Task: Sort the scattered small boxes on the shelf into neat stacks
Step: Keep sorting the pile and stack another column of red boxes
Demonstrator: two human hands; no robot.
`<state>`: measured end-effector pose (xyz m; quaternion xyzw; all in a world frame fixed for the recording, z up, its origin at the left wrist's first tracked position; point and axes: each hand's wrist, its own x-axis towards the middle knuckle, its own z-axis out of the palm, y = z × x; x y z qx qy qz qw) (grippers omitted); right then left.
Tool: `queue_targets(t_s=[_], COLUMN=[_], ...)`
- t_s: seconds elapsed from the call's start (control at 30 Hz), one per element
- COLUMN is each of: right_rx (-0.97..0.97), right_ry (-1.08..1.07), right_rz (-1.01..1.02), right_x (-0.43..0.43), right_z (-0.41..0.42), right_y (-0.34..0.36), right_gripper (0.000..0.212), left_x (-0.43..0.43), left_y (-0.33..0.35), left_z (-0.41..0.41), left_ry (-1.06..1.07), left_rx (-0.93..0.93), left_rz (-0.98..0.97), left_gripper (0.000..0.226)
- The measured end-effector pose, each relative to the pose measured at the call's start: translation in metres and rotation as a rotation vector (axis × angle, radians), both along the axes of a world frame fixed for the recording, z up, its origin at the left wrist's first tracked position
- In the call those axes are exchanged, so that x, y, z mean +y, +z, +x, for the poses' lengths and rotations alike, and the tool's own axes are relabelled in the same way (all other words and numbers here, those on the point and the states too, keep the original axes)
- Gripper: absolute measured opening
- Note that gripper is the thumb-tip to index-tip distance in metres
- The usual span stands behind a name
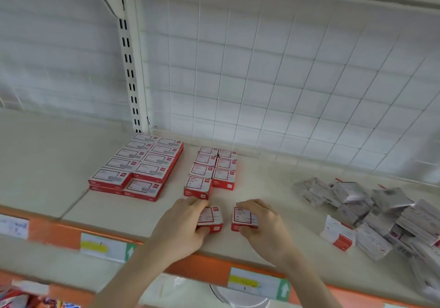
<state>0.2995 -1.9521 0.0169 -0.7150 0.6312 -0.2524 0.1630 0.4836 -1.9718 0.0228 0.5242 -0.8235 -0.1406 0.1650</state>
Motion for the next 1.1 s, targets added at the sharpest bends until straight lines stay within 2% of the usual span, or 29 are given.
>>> queue_targets(t_s=[0.3, 0.83, 1.1], right_rx=[0.116, 0.245, 0.26], right_ry=[-0.127, -0.116, -0.123], right_rz=[-0.032, -0.007, -0.017], right_x=[0.001, -0.004, -0.011], right_z=[0.014, 0.028, 0.037], right_y=[-0.002, 0.006, 0.003], right_gripper=[0.047, 0.045, 0.045], left_x=[-0.015, -0.028, -0.02], left_y=[-0.003, -0.013, -0.021], left_z=[0.027, 0.037, 0.036], left_ry=[-0.08, -0.09, -0.073], left_rx=[-0.063, 0.088, 0.008], left_rz=[-0.107, -0.177, -0.297], left_gripper=[0.053, 0.046, 0.056])
